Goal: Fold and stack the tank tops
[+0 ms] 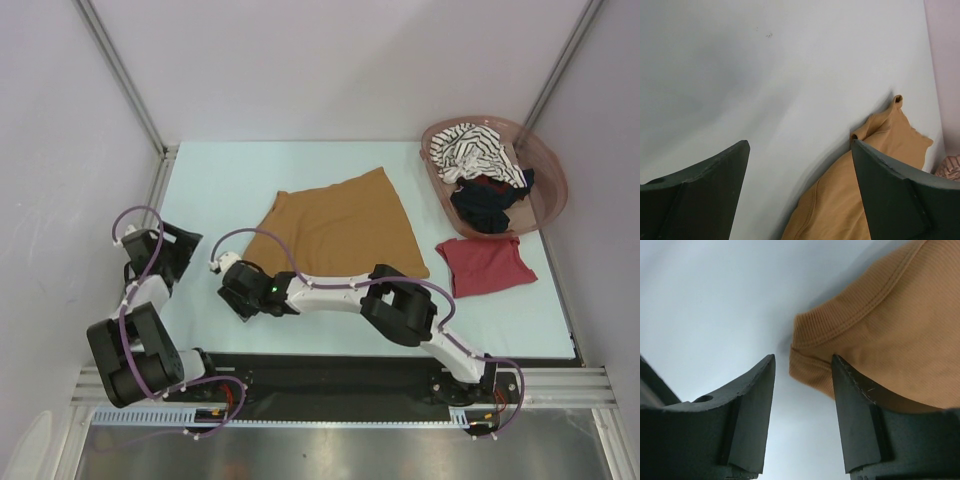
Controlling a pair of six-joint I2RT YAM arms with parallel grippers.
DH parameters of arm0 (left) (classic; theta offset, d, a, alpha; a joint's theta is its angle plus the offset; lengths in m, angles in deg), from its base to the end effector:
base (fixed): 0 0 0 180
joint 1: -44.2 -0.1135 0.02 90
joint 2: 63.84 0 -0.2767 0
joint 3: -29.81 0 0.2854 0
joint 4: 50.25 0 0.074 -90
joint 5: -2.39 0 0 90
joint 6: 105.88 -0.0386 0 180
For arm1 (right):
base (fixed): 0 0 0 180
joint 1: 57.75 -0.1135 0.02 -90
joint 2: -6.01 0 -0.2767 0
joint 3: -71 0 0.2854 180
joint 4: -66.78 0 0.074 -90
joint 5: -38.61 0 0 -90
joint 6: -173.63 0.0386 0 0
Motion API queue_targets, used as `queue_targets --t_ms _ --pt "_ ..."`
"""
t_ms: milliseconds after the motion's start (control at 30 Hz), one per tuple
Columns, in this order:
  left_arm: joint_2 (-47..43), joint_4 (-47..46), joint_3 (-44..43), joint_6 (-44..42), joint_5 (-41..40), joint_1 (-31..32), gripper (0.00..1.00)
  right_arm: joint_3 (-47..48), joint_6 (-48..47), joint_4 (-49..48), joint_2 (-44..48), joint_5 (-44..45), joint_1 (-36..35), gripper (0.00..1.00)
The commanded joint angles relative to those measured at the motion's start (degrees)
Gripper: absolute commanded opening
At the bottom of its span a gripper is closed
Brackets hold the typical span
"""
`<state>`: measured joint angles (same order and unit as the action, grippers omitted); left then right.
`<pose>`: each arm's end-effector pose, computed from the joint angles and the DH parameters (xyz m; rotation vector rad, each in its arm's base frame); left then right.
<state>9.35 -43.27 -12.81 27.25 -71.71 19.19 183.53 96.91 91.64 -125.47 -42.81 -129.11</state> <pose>0.2526 0.1062 0.1655 -1.1244 1.9370 -0.4815 0.1826 0.5232 0.1505 -1.0945 2.1290 0.5542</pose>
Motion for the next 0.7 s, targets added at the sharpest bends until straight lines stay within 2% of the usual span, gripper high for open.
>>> queue_targets --t_ms 0,100,267,367,467,500,533,667 --pt "-2.17 -2.23 0.51 0.64 1.41 -0.47 0.89 5.33 -1.41 4.40 -2.46 3.55 -0.63 0.53" --pt "-1.74 -2.67 0.68 0.11 1.59 -0.47 0.89 5.33 -1.59 4.93 -2.55 3.72 -0.72 0.45" --pt "0.37 -2.77 -0.19 -1.29 1.85 0.67 0.87 2.44 -0.62 2.57 -0.89 3.20 -0.63 0.12" --pt "2.12 -1.54 -2.12 -2.44 0.71 3.47 0.87 -3.53 2.00 -5.04 3.40 -0.39 0.94 0.03" --pt "4.06 0.49 -4.49 -4.02 -0.96 6.99 0.86 -14.24 7.26 -14.54 10.16 -8.12 3.49 0.00" --pt "4.59 1.10 -4.94 -4.46 -1.31 8.30 0.86 -17.66 9.03 -21.54 11.67 -12.32 5.24 0.00" --pt "4.94 1.10 -5.20 -4.64 -1.49 8.92 0.86 -22.83 10.53 -24.91 12.90 -13.92 6.22 0.00" --pt "7.14 1.10 -6.52 -5.08 -2.18 11.12 0.83 -30.52 14.14 -35.73 17.39 -17.80 9.30 0.00"
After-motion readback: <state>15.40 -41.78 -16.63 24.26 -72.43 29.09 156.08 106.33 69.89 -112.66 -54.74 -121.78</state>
